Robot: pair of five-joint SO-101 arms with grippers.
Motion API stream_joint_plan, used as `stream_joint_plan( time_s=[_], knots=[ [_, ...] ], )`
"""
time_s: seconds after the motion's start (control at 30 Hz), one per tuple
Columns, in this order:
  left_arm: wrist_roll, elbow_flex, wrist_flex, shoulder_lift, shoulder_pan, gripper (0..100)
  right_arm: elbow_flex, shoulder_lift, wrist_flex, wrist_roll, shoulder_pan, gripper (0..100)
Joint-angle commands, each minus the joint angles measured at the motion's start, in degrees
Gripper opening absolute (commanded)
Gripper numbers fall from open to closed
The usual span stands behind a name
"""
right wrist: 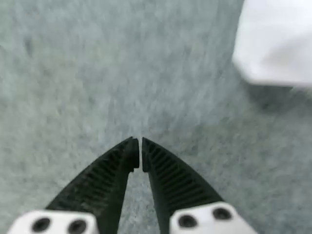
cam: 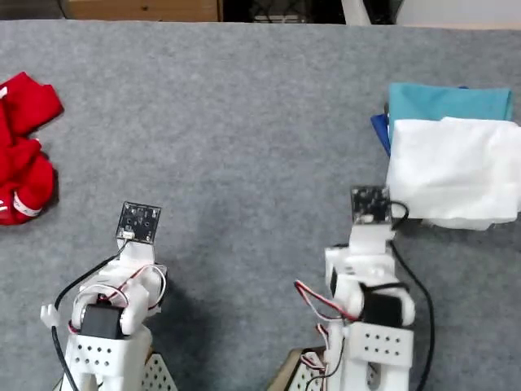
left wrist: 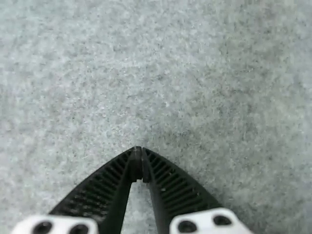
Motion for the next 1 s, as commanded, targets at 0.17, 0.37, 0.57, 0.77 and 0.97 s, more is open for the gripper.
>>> stream_joint_plan(
  time_s=[0.17, 0.37, 0.57, 0.77, 0.97],
  knots=[
    [0.8, 0.7, -0.6, -0.4, 0.6, 3, 3.3, -12.0, 4.0, -8.1, 0.4, 1.5],
    [0.8, 0.7, -0.6, -0.4, 0.7, 3, 3.2, -13.1, 7.2, -9.7, 0.1, 1.5],
    [0.8, 0.7, -0.6, -0.4, 0.7, 3, 3.2, -12.9, 7.2, -9.4, 0.4, 1.5],
    [0.8, 0.7, -0.6, -0.4, 0.7, 3, 3.2, -12.8, 7.2, -9.4, 0.4, 1.5],
    [0.8, 0.7, -0.6, -0.4, 0.7, 3, 3.2, -12.8, 7.2, -9.4, 0.4, 1.5]
  ],
)
